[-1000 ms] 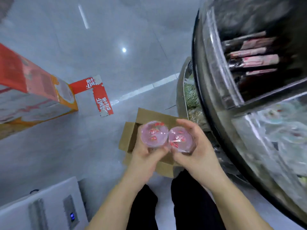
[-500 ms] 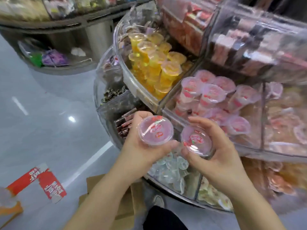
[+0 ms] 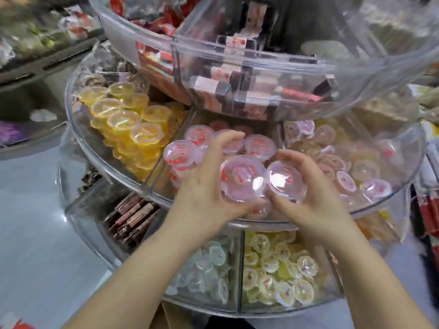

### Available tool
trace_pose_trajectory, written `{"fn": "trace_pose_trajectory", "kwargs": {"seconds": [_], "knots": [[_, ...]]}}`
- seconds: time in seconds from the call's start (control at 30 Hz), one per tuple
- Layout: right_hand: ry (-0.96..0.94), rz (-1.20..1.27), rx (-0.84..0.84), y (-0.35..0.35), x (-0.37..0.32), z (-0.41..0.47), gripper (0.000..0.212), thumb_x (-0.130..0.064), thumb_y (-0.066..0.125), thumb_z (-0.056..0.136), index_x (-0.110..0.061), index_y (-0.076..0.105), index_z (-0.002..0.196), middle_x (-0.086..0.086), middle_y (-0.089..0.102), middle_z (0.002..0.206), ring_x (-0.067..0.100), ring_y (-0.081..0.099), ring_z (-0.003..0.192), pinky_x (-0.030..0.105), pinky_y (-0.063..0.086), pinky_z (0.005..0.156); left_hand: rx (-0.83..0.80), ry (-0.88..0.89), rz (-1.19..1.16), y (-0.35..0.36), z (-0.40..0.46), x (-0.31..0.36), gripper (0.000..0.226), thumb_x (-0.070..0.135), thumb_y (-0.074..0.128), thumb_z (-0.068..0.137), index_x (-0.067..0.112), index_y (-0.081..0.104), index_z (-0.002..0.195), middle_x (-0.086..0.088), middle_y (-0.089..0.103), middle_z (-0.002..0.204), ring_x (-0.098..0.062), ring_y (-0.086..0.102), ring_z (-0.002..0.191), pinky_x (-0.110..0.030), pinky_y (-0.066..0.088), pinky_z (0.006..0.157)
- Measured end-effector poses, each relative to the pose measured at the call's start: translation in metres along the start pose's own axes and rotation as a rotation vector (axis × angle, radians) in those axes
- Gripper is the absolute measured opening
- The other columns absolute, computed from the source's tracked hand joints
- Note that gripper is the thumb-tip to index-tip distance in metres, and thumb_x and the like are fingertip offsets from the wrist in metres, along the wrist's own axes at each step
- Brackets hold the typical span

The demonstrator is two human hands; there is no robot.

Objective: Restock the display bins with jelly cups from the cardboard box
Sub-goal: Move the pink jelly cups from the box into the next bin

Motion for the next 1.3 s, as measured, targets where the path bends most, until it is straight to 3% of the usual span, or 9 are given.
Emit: {"fn": "trace_pose_trajectory", "kwargs": {"seconds": [0.07,0.17,0.3,0.53,0.63,0.7,0.87,1.07,1.3], "knots": [[-0.023,-0.108,-0.025,-0.001,0.004,0.010,0.059,-0.020,0.075,0.072,-0.020,0.051,0.125,-0.017,0.052,0.112,-0.013,0.044,0.102,-0.006,0.026,0.089,-0.032,0.106,0.165,0.004,0.016,0.003,0.076,0.034,0.086,0.057,0.025,0.049,0.123,0.023,0.055,0.114,0.002,0.052,0.105,-0.005,0.036,0.086],[-0.050,-0.188,-0.068,-0.002,0.009,0.020,0.054,-0.022,0.079,0.070,-0.018,0.058,0.120,-0.012,0.051,0.109,-0.005,0.046,0.100,-0.006,0.027,0.085,-0.003,0.089,0.366,0.007,0.035,-0.005,0.065,0.046,0.083,0.056,0.015,0.057,0.107,0.005,0.062,0.104,-0.014,0.054,0.098,-0.025,0.039,0.083],[-0.060,-0.201,-0.085,0.001,0.016,0.028,0.051,-0.023,0.080,0.068,-0.019,0.061,0.115,-0.008,0.048,0.107,0.001,0.048,0.100,0.002,0.034,0.087,0.033,0.037,0.663,0.018,0.047,-0.020,0.066,0.069,0.061,0.056,0.016,0.053,0.094,0.006,0.053,0.091,-0.021,0.045,0.092,-0.028,0.023,0.078],[-0.133,-0.147,-0.055,-0.001,0.022,0.026,0.045,-0.033,0.076,0.067,-0.016,0.063,0.107,-0.003,0.053,0.107,0.011,0.053,0.104,0.013,0.037,0.093,0.051,0.022,0.938,0.026,0.044,-0.029,0.079,0.082,0.033,0.067,0.009,0.055,0.085,-0.007,0.055,0.092,-0.030,0.049,0.090,-0.042,0.028,0.088],[-0.142,-0.127,-0.032,-0.001,0.026,0.025,0.042,-0.029,0.077,0.069,-0.018,0.062,0.107,-0.006,0.055,0.107,0.005,0.052,0.104,0.009,0.036,0.094,-0.024,0.011,1.001,0.029,0.041,-0.032,0.086,0.086,0.030,0.062,0.010,0.059,0.088,-0.008,0.057,0.094,-0.031,0.051,0.091,-0.046,0.035,0.089],[-0.149,-0.132,-0.022,-0.001,0.030,0.025,0.045,-0.017,0.081,0.067,-0.019,0.062,0.107,-0.007,0.054,0.107,0.001,0.050,0.104,0.006,0.033,0.094,-0.049,0.000,0.999,0.030,0.038,-0.033,0.085,0.083,0.039,0.056,0.011,0.061,0.095,-0.009,0.058,0.099,-0.032,0.053,0.093,-0.046,0.037,0.090],[-0.156,-0.123,-0.029,-0.001,0.034,0.023,0.050,-0.016,0.083,0.065,-0.019,0.062,0.110,-0.005,0.052,0.112,0.001,0.049,0.106,0.006,0.032,0.096,-0.094,0.133,0.824,0.026,0.031,-0.029,0.088,0.052,0.080,0.044,0.013,0.058,0.120,-0.008,0.058,0.117,-0.025,0.042,0.109,-0.039,0.024,0.095],[-0.196,-0.116,0.014,-0.003,0.036,0.017,0.053,-0.002,0.079,0.067,-0.017,0.062,0.115,0.000,0.050,0.115,0.010,0.049,0.108,0.010,0.034,0.097,-0.205,0.258,0.631,0.013,0.027,-0.030,0.045,0.008,0.073,0.066,0.014,0.067,0.110,0.004,0.065,0.114,-0.019,0.058,0.110,-0.037,0.035,0.097],[-0.199,-0.085,0.017,-0.002,0.036,0.014,0.051,0.004,0.077,0.067,-0.014,0.062,0.113,-0.001,0.054,0.122,0.006,0.050,0.115,0.015,0.035,0.103,-0.060,0.254,0.606,0.016,0.028,-0.032,0.027,0.017,0.077,0.065,0.011,0.071,0.091,-0.001,0.066,0.091,-0.023,0.061,0.089,-0.030,0.037,0.086]]}}
Point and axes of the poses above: each hand's wrist, its own z-axis towards the middle knuckle, its own y-axis out of the palm, x = y × z, the point moved 7 cm from there along z, towards the middle knuckle
